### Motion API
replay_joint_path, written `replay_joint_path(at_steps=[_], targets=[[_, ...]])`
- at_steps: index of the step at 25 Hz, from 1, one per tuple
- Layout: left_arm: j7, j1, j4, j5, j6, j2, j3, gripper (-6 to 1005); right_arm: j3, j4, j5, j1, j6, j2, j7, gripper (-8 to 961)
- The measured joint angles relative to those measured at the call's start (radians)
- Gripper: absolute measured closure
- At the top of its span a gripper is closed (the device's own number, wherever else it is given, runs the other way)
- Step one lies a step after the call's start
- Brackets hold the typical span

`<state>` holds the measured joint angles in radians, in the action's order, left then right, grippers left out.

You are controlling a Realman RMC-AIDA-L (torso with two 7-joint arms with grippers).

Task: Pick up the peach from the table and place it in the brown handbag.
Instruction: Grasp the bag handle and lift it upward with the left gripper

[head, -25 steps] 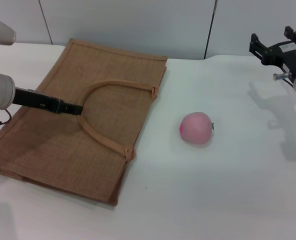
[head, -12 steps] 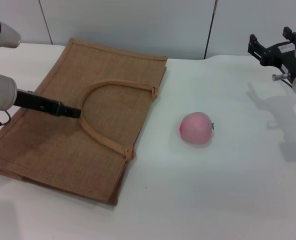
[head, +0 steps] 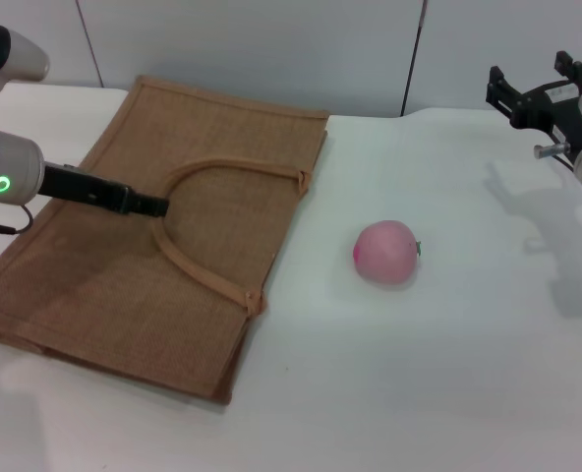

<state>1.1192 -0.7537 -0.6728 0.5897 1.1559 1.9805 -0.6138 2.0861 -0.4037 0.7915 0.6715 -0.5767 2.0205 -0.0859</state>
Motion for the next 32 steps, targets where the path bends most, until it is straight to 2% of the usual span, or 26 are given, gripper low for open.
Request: replay_joint_path(at_steps=[5, 11, 18, 32], targets=[[0.001, 0.000, -0.010, 0.024, -0.014, 0.002, 0.004, 319, 0.000, 0.000, 0.000, 0.000, 0.000, 0.000, 0.000, 59], [0.012, 0.002, -0.006, 0.034, -0.061, 0.026, 0.002, 323, 0.003, 0.000, 0.000, 0.000, 0.000, 0.001, 0.000, 59], [0.027, -0.001, -0.002, 0.039, -0.076, 0.045, 0.004, 329, 0.003, -0.001, 0.000, 0.002, 0.000, 0.001, 0.000, 59], [0.068, -0.002, 0.051, 0.095, -0.070, 0.049, -0.001, 339, 0.003, -0.003, 0.000, 0.002, 0.000, 0.001, 0.000, 59]])
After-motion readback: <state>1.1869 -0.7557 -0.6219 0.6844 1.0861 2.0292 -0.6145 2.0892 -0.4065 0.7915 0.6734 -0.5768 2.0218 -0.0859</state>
